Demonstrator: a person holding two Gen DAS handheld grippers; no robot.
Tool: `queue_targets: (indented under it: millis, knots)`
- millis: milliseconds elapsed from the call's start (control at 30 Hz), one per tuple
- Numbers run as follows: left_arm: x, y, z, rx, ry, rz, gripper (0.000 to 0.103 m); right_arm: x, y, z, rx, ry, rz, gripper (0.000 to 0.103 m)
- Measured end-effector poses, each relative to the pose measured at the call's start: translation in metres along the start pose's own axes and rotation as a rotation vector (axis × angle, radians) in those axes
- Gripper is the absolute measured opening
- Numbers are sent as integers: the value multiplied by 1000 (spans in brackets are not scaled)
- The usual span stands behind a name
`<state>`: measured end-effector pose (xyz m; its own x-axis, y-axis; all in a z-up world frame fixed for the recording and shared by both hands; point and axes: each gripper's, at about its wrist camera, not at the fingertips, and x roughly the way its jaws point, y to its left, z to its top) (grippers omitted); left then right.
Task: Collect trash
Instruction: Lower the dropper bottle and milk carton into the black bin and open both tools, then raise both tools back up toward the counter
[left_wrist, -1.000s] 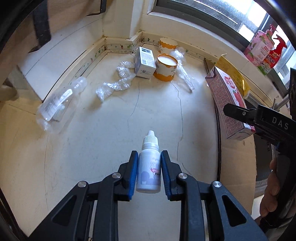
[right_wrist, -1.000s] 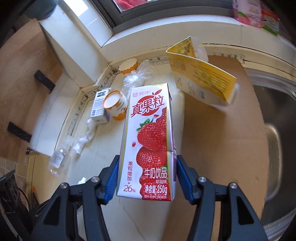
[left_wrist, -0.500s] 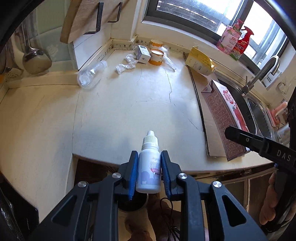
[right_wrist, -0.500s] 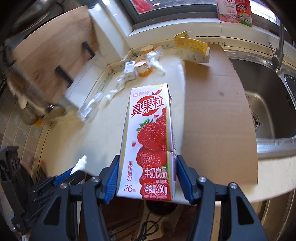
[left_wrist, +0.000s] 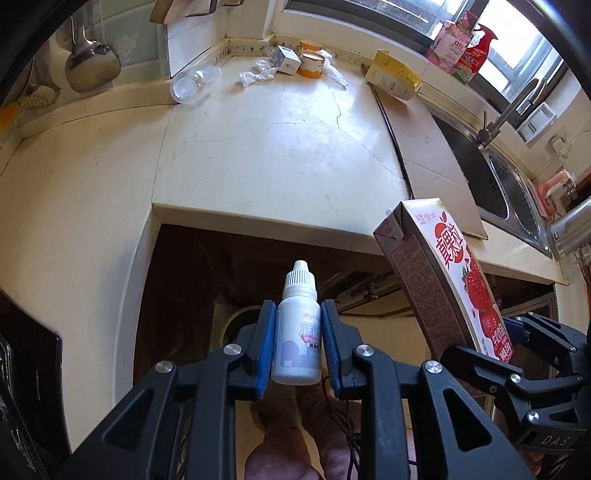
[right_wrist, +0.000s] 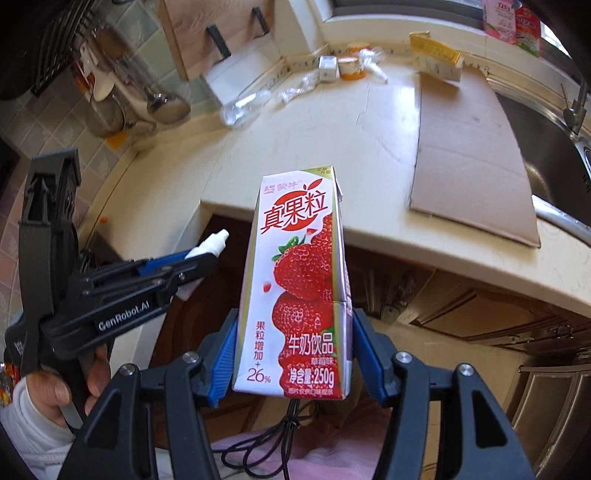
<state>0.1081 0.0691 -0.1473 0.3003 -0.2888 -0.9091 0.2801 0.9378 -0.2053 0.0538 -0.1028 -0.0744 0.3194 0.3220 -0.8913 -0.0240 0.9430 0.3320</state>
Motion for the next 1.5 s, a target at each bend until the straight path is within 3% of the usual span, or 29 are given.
queue_targets:
  millis: [167,400,600,767,900,1067,1100,1200,1267,1367,1433,1500]
  knots:
    - [24,-5,-16,-13,83,4,23,20,-12,-11,-17,69,22,58]
    - [82,-8,-42,-21,207,36,23,78,-47,-38,43,218,60,58]
    - [152,1,-66,-25,298,90,23,162,-83,-73,129,382,79,58]
    - [220,13,-84,-58,347,117,23,248,-105,-100,162,536,43,58]
    - [276,27,-98,-89,407,164,23,302,-113,-105,175,616,29,59]
    - [318,47,-107,-116,447,185,24,352,-115,-102,143,688,8,59]
    - [323,51,-115,-122,455,192,27,362,-114,-99,138,701,5,59]
    - [336,68,-119,-144,467,226,48,392,-108,-94,113,735,-18,60]
    - [344,74,-118,-169,465,247,68,408,-104,-92,90,759,-43,60]
    - [341,87,-119,-203,447,249,68,420,-99,-92,90,760,-50,62]
    - [336,93,-119,-212,434,260,68,418,-94,-90,70,739,-51,73]
    - [330,97,-120,-220,432,260,69,417,-85,-90,52,722,-43,76]
